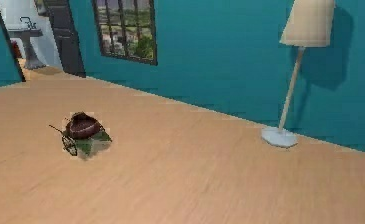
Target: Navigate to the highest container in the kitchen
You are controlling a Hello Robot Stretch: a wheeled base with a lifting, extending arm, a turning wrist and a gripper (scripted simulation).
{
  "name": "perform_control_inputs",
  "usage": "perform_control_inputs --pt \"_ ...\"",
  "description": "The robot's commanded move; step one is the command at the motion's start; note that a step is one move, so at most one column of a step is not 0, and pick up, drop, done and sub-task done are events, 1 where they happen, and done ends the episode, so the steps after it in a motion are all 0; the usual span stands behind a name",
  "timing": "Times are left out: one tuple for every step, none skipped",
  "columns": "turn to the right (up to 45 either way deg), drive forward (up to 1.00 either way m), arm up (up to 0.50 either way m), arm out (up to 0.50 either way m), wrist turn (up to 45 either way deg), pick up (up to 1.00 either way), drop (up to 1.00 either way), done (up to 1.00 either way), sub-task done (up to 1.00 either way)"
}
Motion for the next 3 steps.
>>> perform_control_inputs --pt "0.0 1.0 0.0 0.0 0.0 0.0 0.0 0.0 0.0" --pt "0.0 0.6 0.0 0.0 0.0 0.0 0.0 0.0 0.0" --pt "-27.0 0.0 0.0 0.0 0.0 0.0 0.0 0.0 0.0"
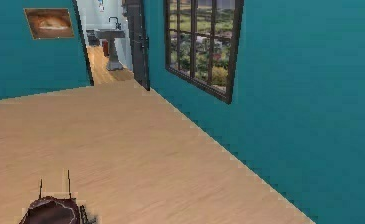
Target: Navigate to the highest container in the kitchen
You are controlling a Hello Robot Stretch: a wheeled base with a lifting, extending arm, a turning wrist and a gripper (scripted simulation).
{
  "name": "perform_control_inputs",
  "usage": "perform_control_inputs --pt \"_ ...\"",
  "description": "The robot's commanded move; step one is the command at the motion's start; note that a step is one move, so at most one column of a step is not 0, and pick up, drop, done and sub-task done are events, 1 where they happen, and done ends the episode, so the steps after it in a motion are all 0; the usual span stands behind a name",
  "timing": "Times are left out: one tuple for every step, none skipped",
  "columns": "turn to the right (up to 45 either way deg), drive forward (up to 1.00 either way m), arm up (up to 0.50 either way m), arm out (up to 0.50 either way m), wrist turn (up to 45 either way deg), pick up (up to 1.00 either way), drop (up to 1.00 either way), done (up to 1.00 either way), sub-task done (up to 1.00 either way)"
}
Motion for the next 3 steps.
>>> perform_control_inputs --pt "0.0 0.3 0.0 0.0 0.0 0.0 0.0 0.0 0.0" --pt "0.0 0.4 0.0 0.0 0.0 0.0 0.0 0.0 0.0" --pt "-27.0 0.0 0.0 0.0 0.0 0.0 0.0 0.0 0.0"
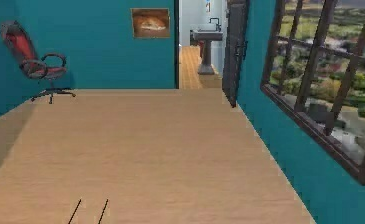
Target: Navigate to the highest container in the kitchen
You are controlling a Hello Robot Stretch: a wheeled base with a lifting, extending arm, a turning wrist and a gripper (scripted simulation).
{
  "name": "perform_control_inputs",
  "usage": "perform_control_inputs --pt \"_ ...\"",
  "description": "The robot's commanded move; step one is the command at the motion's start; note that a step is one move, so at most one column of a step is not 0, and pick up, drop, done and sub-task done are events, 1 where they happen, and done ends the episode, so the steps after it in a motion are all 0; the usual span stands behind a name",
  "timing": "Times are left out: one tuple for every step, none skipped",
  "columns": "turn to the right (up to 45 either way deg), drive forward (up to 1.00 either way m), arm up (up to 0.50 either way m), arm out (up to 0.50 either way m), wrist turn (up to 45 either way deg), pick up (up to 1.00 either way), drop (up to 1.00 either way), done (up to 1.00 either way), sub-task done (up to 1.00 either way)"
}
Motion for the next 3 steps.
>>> perform_control_inputs --pt "0.0 0.9 0.0 0.0 0.0 0.0 0.0 0.0 0.0" --pt "-30.0 0.0 0.0 0.0 0.0 0.0 0.0 0.0 0.0" --pt "0.0 0.8 0.0 0.0 0.0 0.0 0.0 0.0 0.0"
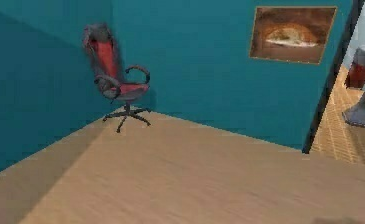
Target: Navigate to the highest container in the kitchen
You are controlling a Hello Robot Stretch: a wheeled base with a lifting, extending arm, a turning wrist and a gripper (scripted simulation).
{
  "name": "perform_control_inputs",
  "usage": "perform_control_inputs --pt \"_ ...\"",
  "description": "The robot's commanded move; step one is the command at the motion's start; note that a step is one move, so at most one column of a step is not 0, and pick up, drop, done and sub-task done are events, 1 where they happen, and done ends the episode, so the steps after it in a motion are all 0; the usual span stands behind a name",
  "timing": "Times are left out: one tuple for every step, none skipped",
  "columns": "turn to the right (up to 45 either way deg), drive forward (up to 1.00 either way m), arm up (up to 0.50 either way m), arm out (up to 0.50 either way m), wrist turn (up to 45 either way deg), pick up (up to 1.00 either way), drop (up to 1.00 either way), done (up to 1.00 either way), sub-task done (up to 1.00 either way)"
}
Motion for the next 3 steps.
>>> perform_control_inputs --pt "-45.0 0.0 0.0 0.0 0.0 0.0 0.0 0.0 0.0" --pt "-15.0 0.0 0.0 0.0 0.0 0.0 0.0 0.0 0.0" --pt "0.0 0.55 0.0 0.0 0.0 0.0 0.0 0.0 0.0"
